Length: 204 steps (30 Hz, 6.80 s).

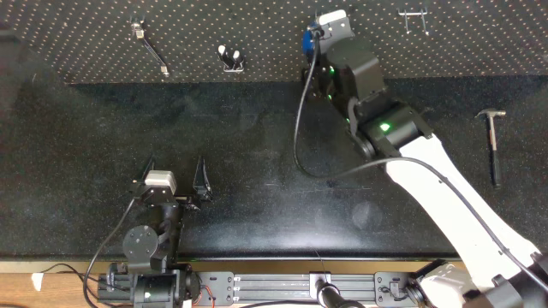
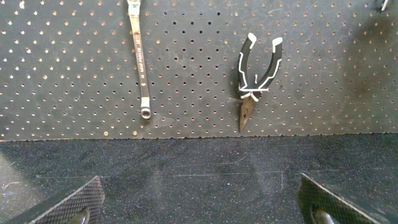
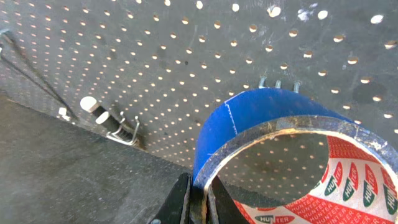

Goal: Place Tools Onto Pegboard

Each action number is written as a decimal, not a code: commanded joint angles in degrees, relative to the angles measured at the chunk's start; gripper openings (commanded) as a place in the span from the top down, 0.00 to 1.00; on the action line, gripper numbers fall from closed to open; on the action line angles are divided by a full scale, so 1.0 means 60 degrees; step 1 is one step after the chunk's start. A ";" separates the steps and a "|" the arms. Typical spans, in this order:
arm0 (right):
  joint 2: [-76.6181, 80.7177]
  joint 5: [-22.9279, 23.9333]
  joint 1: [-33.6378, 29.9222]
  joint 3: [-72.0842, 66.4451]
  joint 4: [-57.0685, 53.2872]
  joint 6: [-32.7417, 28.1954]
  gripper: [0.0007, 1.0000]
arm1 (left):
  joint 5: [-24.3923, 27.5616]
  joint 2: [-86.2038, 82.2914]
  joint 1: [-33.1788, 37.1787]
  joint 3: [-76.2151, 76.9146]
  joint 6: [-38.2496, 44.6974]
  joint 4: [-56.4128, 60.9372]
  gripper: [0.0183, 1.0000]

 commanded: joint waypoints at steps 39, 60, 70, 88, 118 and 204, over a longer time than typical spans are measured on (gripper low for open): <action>-0.0062 -0.0106 -0.5734 -0.0918 -0.8528 -0.2175 0.02 | -0.0102 -0.0080 -0.0033 -0.0015 0.0055 -0.0069 0.00; 0.2991 -0.0929 -1.0655 -0.1045 -0.6153 -0.7428 0.02 | -0.0102 -0.0080 -0.0033 -0.0015 0.0055 -0.0069 0.00; 0.3519 -0.0929 -1.0652 -0.1045 -0.5949 -0.7497 0.02 | -0.0102 -0.0080 -0.0033 -0.0015 0.0055 -0.0069 0.00; -0.0033 -0.1807 -1.0652 -0.1056 -0.5413 -0.4889 0.92 | -0.0102 -0.0080 -0.0033 -0.0015 0.0055 -0.0069 0.00; -0.1647 -0.2973 -0.5282 -0.1053 -0.3013 -0.2229 0.93 | -0.0102 -0.0080 -0.0033 -0.0015 0.0055 -0.0069 0.00; -1.4214 -0.2645 -0.4918 -1.2123 0.1931 -0.0976 0.01 | -0.0102 -0.0080 -0.0033 -0.0015 0.0055 -0.0069 0.00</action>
